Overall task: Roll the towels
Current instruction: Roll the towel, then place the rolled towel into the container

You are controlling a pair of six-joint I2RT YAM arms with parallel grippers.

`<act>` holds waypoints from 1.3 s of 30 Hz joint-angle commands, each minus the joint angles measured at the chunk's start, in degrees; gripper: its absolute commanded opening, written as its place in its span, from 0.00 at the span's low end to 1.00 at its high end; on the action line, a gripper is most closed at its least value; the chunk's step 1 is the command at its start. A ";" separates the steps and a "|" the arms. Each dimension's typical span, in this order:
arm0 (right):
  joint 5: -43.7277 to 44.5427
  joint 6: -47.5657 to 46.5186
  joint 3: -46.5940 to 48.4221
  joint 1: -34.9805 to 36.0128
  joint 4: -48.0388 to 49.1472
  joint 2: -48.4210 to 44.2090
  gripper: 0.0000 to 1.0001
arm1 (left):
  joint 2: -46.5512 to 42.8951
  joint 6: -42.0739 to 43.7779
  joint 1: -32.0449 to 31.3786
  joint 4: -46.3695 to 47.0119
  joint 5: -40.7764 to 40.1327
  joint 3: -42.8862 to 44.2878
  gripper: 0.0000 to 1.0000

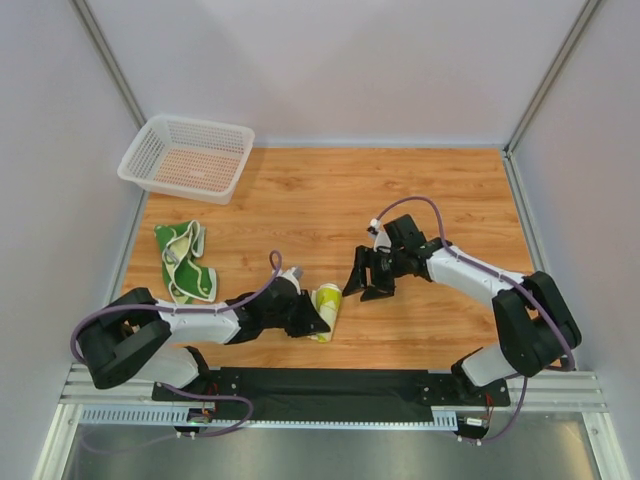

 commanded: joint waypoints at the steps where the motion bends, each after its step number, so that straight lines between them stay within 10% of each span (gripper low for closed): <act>1: -5.57 0.49 -1.95 1.02 10.43 0.06 0.64 | 3.87 -2.97 1.25 -4.50 4.11 -5.98 0.11; 39: -3.03 8.31 -10.92 14.73 43.57 18.87 0.42 | 13.27 -11.58 10.40 25.22 13.44 -19.43 0.21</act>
